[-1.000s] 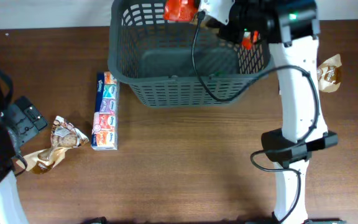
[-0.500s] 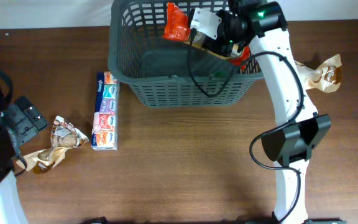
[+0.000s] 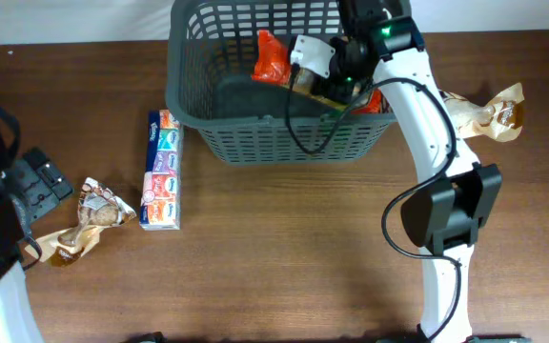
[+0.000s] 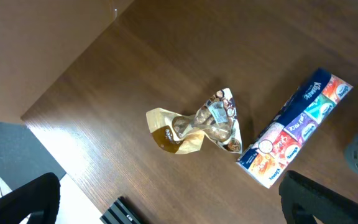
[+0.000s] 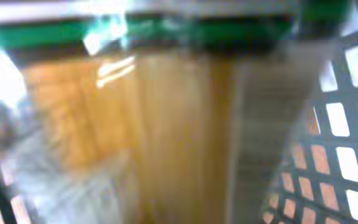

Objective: Pack container
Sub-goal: 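Lower the pasta package into the basket and open the right gripper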

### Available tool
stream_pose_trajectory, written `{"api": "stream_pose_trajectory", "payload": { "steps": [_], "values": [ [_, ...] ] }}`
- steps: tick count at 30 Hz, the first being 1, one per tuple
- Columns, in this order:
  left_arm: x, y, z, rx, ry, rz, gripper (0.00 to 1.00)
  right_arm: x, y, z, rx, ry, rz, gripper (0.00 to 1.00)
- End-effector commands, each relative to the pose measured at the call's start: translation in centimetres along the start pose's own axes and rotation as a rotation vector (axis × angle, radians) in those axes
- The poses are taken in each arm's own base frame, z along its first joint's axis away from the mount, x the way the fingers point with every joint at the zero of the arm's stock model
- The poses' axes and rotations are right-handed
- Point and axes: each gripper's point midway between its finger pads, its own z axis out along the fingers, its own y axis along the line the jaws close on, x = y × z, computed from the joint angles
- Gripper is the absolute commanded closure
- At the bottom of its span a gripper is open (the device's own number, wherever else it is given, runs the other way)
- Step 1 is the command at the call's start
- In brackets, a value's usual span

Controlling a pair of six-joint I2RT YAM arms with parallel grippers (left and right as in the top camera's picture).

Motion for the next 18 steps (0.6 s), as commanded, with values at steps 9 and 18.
{"api": "stream_pose_trajectory", "payload": {
  "steps": [9, 18],
  "values": [
    [0.0, 0.3, -0.3, 0.0, -0.01, 0.005, 0.01, -1.3, -0.5, -2.0, 0.038, -0.045, -0.006, 0.01],
    [0.0, 0.3, -0.3, 0.0, -0.01, 0.005, 0.01, -3.7, -5.8, -5.6, 0.272, -0.135, 0.287, 0.01]
  ]
}}
